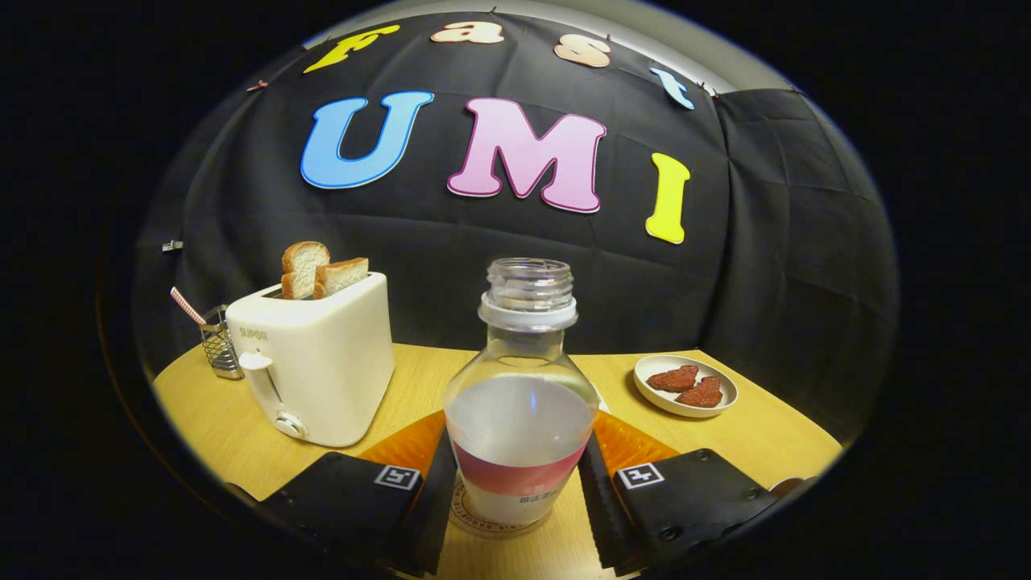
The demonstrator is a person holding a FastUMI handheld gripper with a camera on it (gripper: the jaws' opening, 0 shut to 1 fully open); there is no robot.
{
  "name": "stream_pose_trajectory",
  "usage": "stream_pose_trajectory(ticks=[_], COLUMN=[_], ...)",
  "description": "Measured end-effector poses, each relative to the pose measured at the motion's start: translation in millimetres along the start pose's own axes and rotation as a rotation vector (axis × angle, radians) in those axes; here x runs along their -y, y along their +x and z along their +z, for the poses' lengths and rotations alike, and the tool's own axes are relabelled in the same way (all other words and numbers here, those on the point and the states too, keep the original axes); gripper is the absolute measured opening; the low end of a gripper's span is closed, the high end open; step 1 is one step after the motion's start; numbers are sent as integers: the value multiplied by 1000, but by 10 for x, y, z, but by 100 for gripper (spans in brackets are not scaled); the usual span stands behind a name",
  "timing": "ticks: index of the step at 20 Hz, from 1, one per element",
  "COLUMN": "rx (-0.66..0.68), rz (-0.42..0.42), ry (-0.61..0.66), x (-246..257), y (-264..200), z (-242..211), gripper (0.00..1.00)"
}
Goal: Take the bottle from table, then pour the juice into the cup, finally place the bottle on the coaster
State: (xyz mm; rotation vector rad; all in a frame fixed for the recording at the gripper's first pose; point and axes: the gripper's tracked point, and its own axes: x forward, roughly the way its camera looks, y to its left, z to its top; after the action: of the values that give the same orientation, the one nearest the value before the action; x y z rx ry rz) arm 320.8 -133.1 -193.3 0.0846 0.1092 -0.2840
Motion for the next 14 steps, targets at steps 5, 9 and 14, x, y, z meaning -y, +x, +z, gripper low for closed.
stream_pose_trajectory(ticks=[5, 9, 14], rx=[-33, -40, -58], rz=[6, 10, 6], ry=[-1, 28, 0], x=[-59, -30, -21], y=[67, 98, 26], z=[-172, -198, -222], gripper=[74, 76, 93])
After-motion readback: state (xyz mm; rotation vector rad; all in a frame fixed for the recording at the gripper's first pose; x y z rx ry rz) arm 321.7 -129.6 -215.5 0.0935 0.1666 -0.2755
